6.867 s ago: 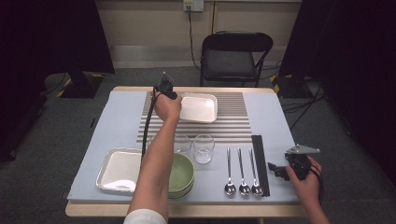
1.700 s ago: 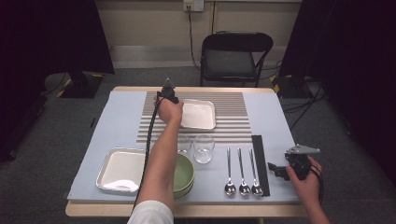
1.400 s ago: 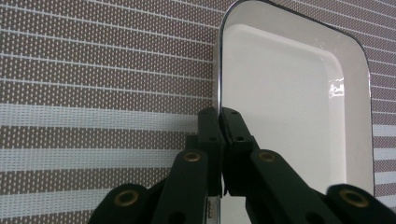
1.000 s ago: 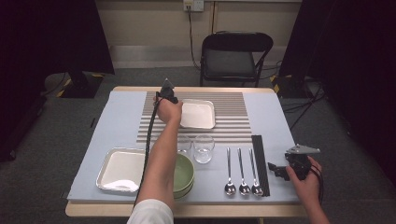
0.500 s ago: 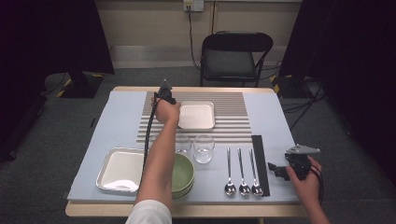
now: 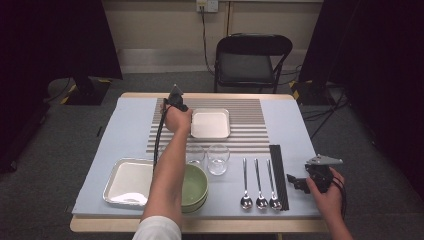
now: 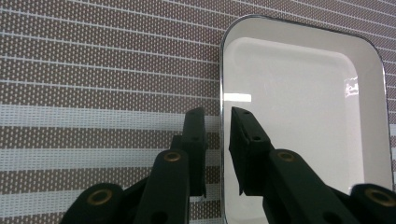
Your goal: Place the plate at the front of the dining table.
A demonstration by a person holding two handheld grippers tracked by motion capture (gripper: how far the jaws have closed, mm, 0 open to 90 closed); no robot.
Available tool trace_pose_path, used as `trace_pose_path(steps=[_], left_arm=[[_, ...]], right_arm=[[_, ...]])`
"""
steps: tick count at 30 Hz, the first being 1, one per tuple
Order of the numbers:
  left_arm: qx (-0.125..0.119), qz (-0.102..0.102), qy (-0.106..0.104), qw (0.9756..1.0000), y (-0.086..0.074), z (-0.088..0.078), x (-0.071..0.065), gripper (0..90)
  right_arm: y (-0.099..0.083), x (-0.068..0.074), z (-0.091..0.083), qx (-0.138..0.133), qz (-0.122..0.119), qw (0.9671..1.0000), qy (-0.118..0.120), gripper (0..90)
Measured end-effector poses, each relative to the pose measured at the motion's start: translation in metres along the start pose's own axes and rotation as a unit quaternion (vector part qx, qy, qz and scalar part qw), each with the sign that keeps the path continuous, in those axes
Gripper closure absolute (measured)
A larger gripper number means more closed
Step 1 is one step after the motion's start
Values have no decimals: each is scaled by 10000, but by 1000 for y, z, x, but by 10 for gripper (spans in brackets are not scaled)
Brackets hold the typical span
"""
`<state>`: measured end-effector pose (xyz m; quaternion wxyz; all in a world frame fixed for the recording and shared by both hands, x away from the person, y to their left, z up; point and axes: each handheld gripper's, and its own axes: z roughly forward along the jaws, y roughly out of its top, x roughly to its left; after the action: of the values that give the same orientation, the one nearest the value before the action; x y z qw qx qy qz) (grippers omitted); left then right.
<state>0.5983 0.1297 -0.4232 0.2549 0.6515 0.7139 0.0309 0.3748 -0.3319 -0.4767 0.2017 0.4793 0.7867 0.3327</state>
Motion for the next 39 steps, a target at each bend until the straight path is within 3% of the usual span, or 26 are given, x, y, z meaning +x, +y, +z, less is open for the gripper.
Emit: trace_pose_path(steps=[25, 32, 39], left_arm=[[-338, 424, -199, 9983, -7, -35, 11, 550], [-527, 415, -308, 9973, -12, -41, 16, 497], [-546, 399, -391, 9969, -16, -49, 24, 482]], right_arm=[[0, 0, 0, 6, 3, 10000, -6, 125], [0, 0, 0, 7, 4, 10000, -7, 125], [0, 0, 0, 11, 9, 10000, -9, 125]])
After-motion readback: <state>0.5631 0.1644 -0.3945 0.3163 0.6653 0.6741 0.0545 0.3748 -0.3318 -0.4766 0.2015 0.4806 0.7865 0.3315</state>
